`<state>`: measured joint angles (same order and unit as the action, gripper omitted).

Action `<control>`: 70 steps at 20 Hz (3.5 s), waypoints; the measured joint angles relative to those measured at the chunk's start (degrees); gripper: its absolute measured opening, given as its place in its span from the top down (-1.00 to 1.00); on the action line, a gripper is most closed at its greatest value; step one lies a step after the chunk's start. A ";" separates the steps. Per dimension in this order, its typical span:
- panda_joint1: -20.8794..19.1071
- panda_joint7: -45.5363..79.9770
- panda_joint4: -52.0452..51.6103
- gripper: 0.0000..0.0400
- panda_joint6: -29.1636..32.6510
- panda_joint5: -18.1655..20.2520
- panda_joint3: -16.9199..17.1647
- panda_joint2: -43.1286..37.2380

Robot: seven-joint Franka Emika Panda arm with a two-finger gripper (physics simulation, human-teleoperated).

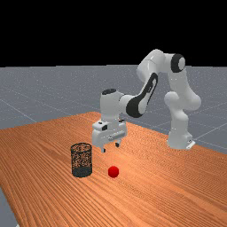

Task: Put the ball into the container

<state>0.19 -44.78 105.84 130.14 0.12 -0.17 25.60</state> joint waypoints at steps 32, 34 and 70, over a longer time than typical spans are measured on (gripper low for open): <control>1.03 2.30 -1.64 -1.00 6.14 0.43 -0.13 9.63; 1.35 2.10 -3.10 -1.00 3.85 0.24 -0.38 10.27; 1.32 1.45 -0.25 -0.74 12.87 0.24 -0.61 12.24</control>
<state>1.51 -43.32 105.59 143.00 0.37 -0.78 37.84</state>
